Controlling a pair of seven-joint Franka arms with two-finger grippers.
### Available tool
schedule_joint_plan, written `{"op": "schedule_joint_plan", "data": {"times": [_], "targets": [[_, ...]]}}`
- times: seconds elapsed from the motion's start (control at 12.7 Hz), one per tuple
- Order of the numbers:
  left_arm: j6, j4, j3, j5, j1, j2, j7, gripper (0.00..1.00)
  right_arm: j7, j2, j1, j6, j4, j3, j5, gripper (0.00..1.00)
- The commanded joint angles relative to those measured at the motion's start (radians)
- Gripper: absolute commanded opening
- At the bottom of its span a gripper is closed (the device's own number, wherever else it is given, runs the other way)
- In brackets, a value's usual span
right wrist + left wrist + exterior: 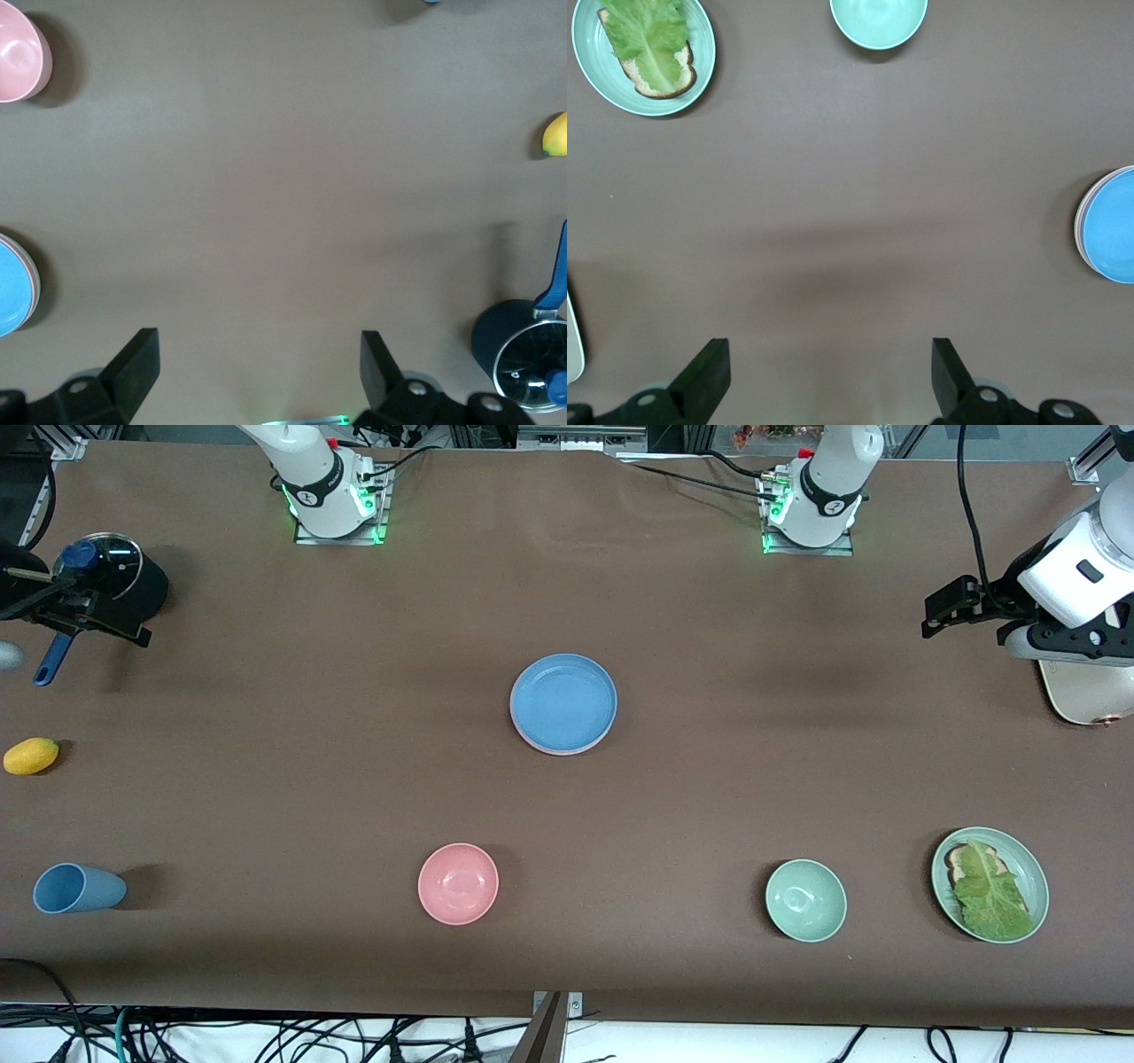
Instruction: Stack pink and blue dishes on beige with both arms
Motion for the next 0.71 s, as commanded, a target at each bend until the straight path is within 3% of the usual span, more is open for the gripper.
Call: {"op": "schedule_joint_plan", "data": {"times": [0.0, 0.63], "targets": [[-0.017, 0.019, 0.005, 0.019, -0.008, 0.002, 0.007, 1.00, -0.003, 0.006, 0.000, -0.001, 0.019, 0.002, 0.010, 1.00], [-0.015, 0.021, 0.007, 0.019, -0.008, 0.004, 0.018, 1.00, -0.006, 0.004, 0.004, -0.001, 0.019, 0.005, 0.007, 1.00]]}}
